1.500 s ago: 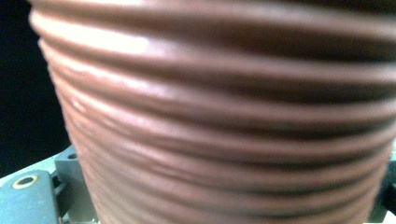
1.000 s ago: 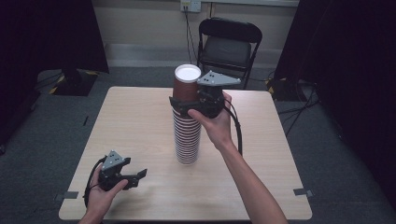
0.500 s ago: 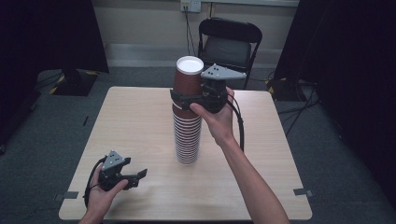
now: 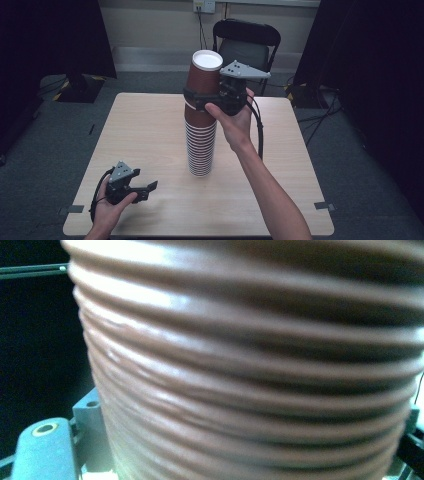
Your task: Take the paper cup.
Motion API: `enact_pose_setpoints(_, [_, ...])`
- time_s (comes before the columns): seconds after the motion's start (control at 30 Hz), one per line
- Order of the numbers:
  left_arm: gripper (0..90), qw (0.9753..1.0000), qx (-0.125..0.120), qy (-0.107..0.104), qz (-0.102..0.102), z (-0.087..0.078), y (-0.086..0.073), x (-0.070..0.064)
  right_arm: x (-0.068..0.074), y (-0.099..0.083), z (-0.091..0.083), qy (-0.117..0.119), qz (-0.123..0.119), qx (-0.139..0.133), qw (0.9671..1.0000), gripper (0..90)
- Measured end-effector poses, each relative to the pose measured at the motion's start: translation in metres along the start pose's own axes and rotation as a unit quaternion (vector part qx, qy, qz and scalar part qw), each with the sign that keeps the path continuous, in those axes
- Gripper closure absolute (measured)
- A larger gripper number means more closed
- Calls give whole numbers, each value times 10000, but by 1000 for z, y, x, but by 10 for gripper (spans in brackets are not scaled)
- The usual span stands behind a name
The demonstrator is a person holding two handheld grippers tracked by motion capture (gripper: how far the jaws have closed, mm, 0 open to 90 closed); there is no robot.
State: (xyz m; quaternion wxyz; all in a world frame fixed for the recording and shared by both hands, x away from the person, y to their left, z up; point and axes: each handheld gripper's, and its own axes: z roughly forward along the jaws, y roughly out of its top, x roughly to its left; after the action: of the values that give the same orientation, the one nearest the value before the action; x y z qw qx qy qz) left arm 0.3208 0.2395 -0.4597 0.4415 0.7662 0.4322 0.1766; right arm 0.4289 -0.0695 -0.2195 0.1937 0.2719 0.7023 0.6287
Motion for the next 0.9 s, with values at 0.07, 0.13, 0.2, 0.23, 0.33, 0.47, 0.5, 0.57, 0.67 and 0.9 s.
enact_pose_setpoints(0.07, [181, 10000, 1, 5, -9, 0, 0, 0, 1, 3, -1, 39, -11, -41, 10000, 133])
enact_pose_setpoints(0.13, [181, 10000, 2, 16, 0, 0, 0, 1, 3, 6, -2, 52, 4, -54, 10000, 134])
enact_pose_setpoints(0.2, [181, 10000, -5, 17, 5, -1, 0, 1, 4, 8, -2, 75, -1, -108, 9999, 135])
enact_pose_setpoints(0.23, [181, 10000, -9, 15, -6, -1, 0, 1, 5, 9, -2, 68, 7, -97, 9999, 135])
enact_pose_setpoints(0.33, [181, 10000, -17, 16, -7, -1, 0, 1, 6, 12, -3, 68, -4, -134, 9999, 136])
enact_pose_setpoints(0.47, [181, 10000, -15, 13, -20, -1, 0, 1, 5, 15, -7, 57, 11, -199, 9998, 137])
enact_pose_setpoints(0.5, [181, 10000, -11, 17, -9, -1, 0, 1, 4, 17, -8, 47, 5, -219, 9997, 137])
enact_pose_setpoints(0.57, [181, 10000, -6, 21, -1, -1, 0, 1, 2, 19, -11, 29, 38, -266, 9996, 137])
enact_pose_setpoints(0.67, [181, 10000, -9, 8, -4, -1, 0, 1, -1, 22, -16, 22, 61, -352, 9994, 135])
enact_pose_setpoints(0.9, [180, 10000, 0, 20, -12, 0, 0, 0, -7, 28, -28, -45, 138, -432, 9990, 135])
